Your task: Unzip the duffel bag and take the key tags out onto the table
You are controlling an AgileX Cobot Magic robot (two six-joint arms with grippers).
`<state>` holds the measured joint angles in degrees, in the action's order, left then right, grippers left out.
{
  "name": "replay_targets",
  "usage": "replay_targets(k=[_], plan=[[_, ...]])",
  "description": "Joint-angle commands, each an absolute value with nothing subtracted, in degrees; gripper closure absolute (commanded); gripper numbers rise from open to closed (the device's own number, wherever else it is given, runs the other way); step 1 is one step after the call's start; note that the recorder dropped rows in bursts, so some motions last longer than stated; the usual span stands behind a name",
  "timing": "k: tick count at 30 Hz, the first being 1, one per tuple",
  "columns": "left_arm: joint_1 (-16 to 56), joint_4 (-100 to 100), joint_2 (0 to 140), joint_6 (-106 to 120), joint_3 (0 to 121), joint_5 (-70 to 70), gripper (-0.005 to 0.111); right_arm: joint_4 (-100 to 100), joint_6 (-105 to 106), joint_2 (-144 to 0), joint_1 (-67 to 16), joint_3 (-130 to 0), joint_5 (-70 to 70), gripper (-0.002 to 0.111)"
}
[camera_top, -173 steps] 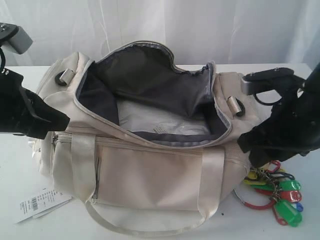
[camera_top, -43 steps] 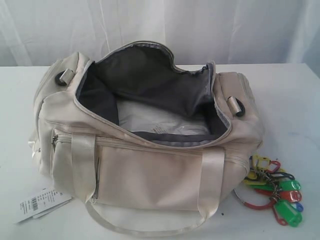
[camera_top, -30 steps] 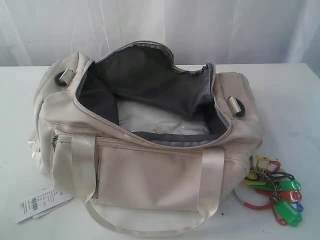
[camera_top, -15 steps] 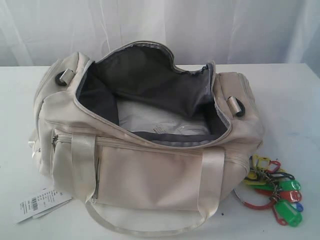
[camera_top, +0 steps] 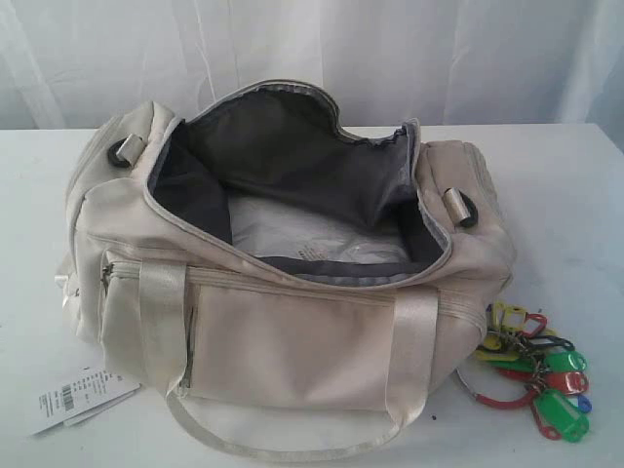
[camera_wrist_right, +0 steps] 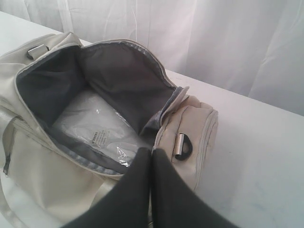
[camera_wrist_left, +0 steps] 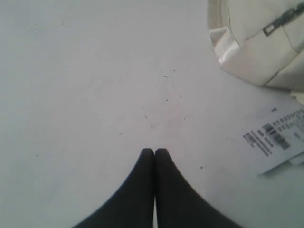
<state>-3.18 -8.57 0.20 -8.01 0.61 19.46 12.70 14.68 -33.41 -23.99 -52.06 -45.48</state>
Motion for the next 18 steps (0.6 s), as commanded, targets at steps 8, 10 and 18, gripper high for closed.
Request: replay_targets(k=[8,10,18], plan=[[-3.34,-7.97,0.0,-15.68,0.0,11.86,0.107,12.49,15.23,-33.14,-23.93,-51.92,-45.18,0.108],[-3.34,-7.97,0.0,-15.68,0.0,11.86,0.107,12.49,15.23,-33.14,-23.93,-51.92,-45.18,0.108],[-3.34,-7.97,0.0,-15.68,0.0,11.86,0.107,12.49,15.23,-33.14,-23.93,-51.92,-45.18,0.108]])
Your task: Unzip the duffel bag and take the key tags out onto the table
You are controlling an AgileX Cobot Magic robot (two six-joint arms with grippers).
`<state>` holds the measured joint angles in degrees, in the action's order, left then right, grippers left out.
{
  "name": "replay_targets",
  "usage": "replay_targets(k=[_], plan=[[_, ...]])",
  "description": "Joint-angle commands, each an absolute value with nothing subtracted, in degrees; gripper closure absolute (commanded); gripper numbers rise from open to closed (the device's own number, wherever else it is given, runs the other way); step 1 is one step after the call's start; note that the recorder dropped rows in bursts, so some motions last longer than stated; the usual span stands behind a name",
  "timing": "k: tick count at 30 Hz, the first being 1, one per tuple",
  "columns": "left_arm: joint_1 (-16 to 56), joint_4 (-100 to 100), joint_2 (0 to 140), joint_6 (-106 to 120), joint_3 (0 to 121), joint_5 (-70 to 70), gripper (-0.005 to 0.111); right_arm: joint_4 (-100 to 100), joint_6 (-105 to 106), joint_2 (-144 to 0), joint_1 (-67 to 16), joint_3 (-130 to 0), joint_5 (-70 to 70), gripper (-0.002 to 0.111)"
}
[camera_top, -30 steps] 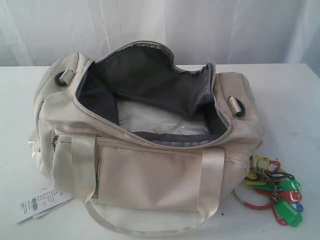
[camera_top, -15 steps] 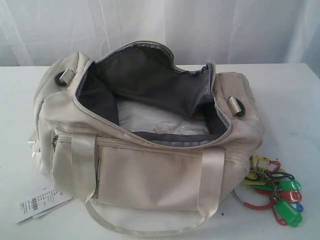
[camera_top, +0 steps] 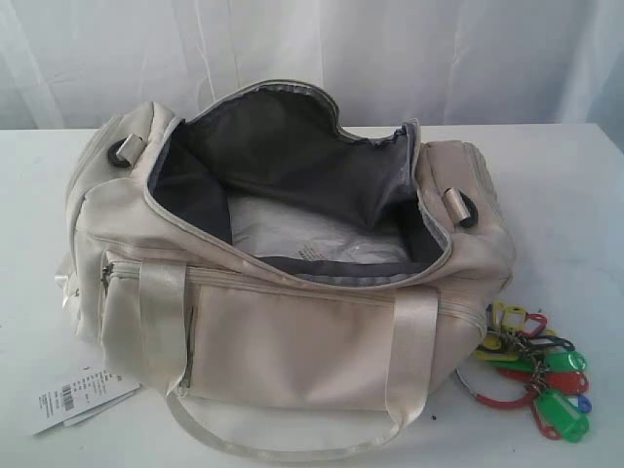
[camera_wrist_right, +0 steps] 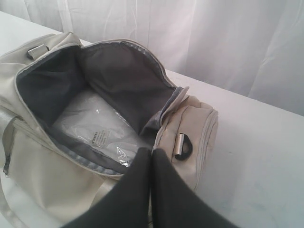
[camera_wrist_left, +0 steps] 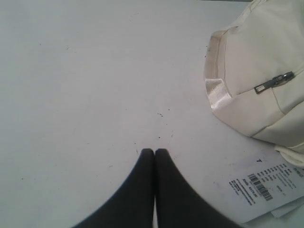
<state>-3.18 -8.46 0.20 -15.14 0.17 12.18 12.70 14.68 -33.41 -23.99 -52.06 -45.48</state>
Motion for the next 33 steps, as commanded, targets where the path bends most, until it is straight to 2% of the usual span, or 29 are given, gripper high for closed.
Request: replay_targets(k=[1,10,23,30,33], plan=[[-3.34,-7.97,0.0,-15.68,0.0,11.86,0.107,12.49,15.23,-33.14,-23.93,-51.92,-45.18,0.108],[-0.45,-7.97,0.0,-15.68,0.0,11.94,0.107,12.49,15.23,-33.14,-23.93,-51.92,-45.18,0.108],[-0.35,-7.97,0.0,-15.68,0.0,11.94,0.107,12.49,15.26,-33.0,-23.93,-51.92,-45.08,0.108],[-0.35,-7.97,0.0,-15.68,0.0,11.94,0.107,13.06,15.26,-26.11,-23.79,-51.88,-45.09,0.108],[-0.35,-7.97,0.0,-15.68,0.0,11.94,0.107,13.06,15.26,-21.5,-21.24,-51.88,-45.09,0.108]])
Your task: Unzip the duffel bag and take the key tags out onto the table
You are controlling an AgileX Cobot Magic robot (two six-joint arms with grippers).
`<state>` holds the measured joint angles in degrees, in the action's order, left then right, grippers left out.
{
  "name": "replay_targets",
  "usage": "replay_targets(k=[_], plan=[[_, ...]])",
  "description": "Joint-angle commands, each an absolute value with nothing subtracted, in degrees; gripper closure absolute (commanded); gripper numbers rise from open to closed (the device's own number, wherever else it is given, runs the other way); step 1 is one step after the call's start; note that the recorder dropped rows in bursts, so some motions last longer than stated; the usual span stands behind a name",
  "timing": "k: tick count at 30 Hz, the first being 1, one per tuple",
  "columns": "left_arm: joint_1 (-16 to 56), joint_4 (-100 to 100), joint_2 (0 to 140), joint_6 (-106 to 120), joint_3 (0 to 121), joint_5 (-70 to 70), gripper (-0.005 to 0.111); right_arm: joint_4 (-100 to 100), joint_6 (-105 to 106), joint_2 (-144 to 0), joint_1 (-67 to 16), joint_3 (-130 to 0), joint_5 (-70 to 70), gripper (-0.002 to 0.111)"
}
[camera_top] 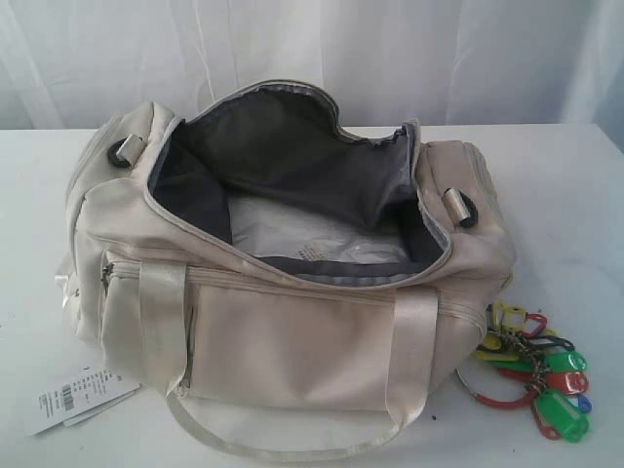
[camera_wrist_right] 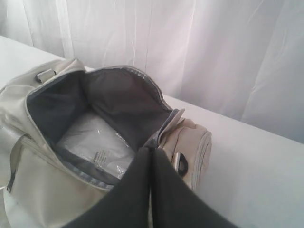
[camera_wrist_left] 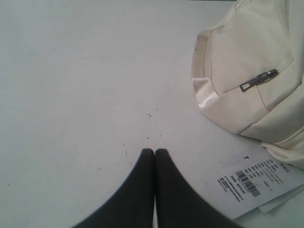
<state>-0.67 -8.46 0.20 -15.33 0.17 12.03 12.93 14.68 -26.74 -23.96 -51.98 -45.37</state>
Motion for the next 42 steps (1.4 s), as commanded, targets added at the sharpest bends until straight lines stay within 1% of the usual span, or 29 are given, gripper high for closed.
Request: replay_targets(k=[1,7,10,21,27,38,40,42], plan=[[-0.35,-7.97,0.0,-15.68,0.0,11.94,0.107,13.06,15.26,-19.81,-19.86,-51.88,-45.09,0.108],[-0.35,-7.97,0.0,-15.68,0.0,11.94,0.107,13.06,15.26,-10.86,-11.27,-51.88,-45.09,0.108],[-0.35,-7.97,0.0,-15.68,0.0,11.94,0.107,13.06,15.26,-7.18,-8.41,-51.88,-45.09,0.108],[-0.35,-7.97,0.0,-15.68,0.0,11.94,0.107,13.33,15.26,-1.13,-7.97,-51.12,-44.06,0.108],[-0.35,-7.97,0.0,-15.68,0.0,11.94,0.107,13.19,15.26,-0.23,-7.97,-43.6,-42.65,0.108],[-0.35,-7.97,0.0,-15.68,0.0,11.94,0.107,13.37,15.26,0.0,-7.97,-24.94,-42.11,0.108],[-0.35,-7.97,0.0,-15.68,0.0,11.94,0.107,13.63,14.81,0.0,-7.97,-21.87,-35.38,0.108],[-0.35,-7.97,0.0,-15.68,0.0,11.94,0.107,13.38,14.81,0.0,-7.97,-19.48,-31.51,0.108]])
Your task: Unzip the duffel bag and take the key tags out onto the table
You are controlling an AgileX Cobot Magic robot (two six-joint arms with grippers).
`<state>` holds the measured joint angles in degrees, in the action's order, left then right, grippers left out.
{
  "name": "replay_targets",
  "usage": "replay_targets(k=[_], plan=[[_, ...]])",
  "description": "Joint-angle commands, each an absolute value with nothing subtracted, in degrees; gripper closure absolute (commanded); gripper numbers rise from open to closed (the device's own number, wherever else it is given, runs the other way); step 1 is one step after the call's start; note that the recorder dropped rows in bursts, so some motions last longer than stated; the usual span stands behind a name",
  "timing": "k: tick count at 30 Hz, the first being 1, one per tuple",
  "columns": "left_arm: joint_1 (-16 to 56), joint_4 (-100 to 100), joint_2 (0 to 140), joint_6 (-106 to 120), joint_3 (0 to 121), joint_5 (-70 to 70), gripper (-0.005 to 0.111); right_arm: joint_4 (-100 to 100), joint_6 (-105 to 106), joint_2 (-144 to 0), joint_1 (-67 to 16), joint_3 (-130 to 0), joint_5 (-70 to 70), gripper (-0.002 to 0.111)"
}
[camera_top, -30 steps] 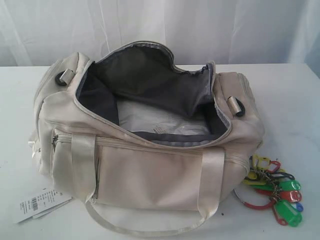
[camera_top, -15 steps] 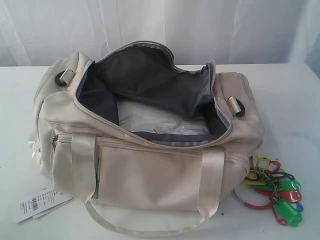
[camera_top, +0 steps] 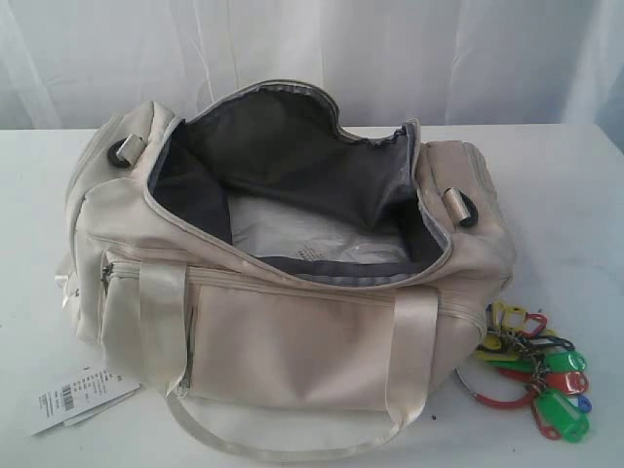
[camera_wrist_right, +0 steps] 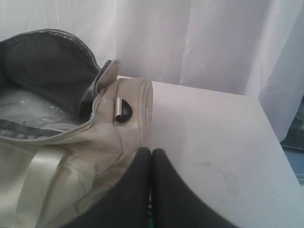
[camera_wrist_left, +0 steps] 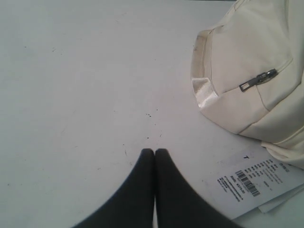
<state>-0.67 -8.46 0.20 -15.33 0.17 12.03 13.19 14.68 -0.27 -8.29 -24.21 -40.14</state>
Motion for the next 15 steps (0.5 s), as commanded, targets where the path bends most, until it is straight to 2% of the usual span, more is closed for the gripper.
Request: replay_targets(k=[1,6,12,15], plan=[[-0.35,-7.97,0.0,-15.68,0.0,11.94,0.107,13.38,14.81,0.0,-7.97,-17.57,-30.24,0.108],[-0.35,-7.97,0.0,-15.68,0.0,11.94,0.107,13.53,14.81,0.0,-7.97,-9.36,-27.27,0.108],[-0.35,-7.97,0.0,-15.68,0.0,11.94,0.107,13.47,14.81,0.0,-7.97,0.0,-4.39,0.108],[-0.35,-7.97,0.0,-15.68,0.0,11.94,0.107,13.25,14.81,0.0,-7.97,0.0,-10.25,0.108]])
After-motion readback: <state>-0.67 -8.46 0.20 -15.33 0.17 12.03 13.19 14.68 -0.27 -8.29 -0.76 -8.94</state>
